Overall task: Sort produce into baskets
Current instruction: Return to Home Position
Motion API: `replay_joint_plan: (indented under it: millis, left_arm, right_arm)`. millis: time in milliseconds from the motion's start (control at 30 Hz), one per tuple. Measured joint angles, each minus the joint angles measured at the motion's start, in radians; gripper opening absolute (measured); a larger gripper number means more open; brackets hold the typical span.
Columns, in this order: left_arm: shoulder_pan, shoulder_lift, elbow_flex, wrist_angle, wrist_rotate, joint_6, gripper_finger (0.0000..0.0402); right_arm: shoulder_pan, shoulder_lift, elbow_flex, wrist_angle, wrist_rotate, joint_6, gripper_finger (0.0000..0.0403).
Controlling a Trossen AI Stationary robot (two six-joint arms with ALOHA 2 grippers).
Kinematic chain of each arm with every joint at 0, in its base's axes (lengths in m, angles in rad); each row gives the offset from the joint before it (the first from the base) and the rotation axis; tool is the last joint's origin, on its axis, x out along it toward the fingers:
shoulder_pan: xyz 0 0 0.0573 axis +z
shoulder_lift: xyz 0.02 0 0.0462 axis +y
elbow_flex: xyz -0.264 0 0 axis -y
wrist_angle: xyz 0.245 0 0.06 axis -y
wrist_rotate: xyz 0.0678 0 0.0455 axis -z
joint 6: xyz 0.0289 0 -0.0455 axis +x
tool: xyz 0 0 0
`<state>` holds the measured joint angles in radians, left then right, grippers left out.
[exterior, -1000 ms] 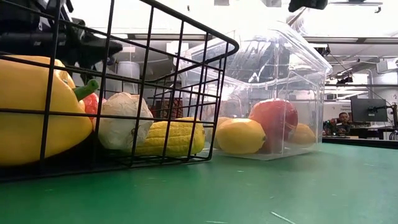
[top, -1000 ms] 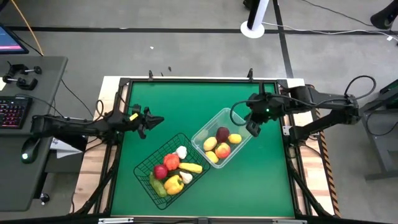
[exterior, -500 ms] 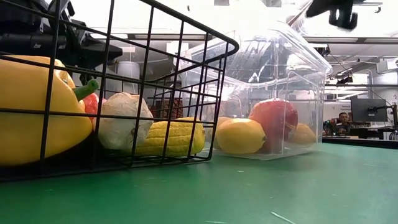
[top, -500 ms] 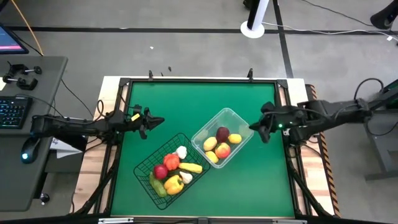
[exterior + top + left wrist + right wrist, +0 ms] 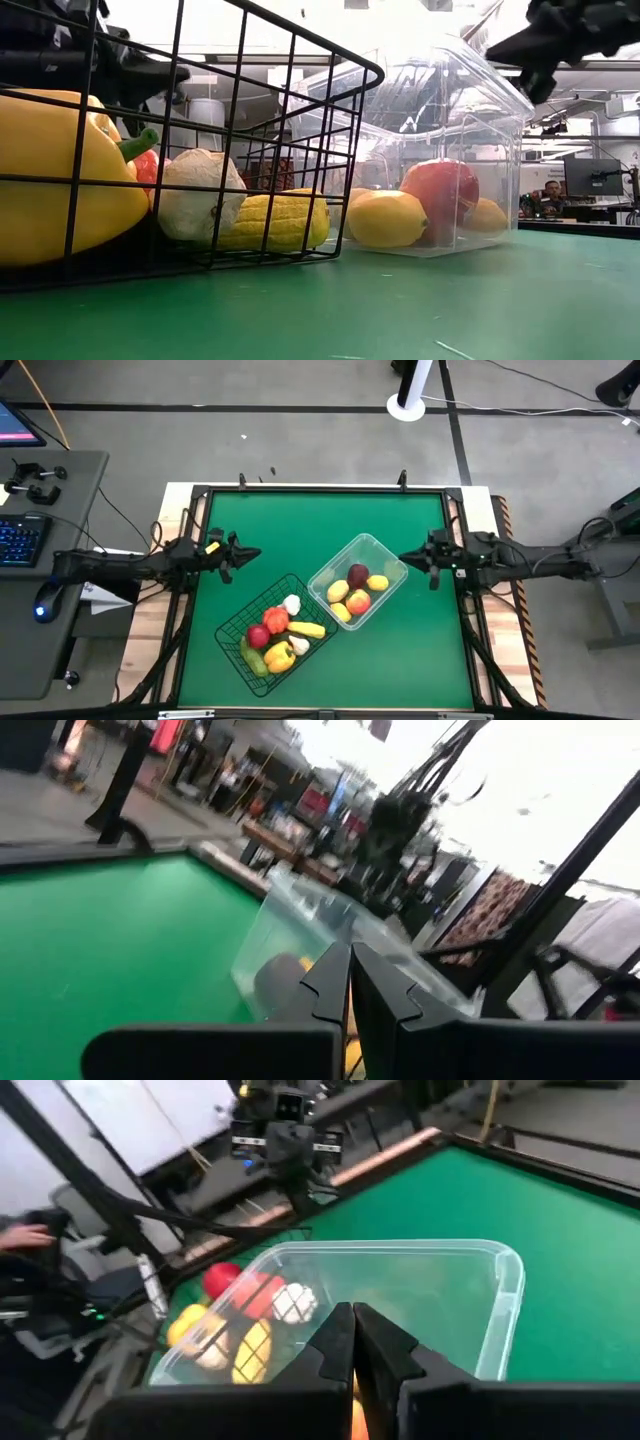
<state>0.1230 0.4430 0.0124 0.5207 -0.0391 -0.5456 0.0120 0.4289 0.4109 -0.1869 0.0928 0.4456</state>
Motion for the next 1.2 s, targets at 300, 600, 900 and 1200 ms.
replay_joint_plan:
  millis: [300,600,900,1200]
  left_arm:
    - [0.002,-0.244,0.001,-0.2,0.001,0.0,0.0001]
    - [0.002,-0.377,0.0,-0.432,0.001,-0.001,0.0001]
    - [0.003,-0.439,0.0,-0.508,0.003,-0.001,0.0001]
    - [0.001,-0.439,0.0,-0.507,0.003,-0.001,0.0001]
  right_arm:
    - [0.047,-0.219,-0.173,0.138,-0.042,-0.116,0.0]
    - [0.093,-0.322,-0.401,0.385,-0.042,-0.08,0.0]
    - [0.095,-0.324,-0.401,0.274,-0.023,-0.132,0.0]
    - [0.095,-0.318,-0.4,0.214,-0.031,-0.133,0.0]
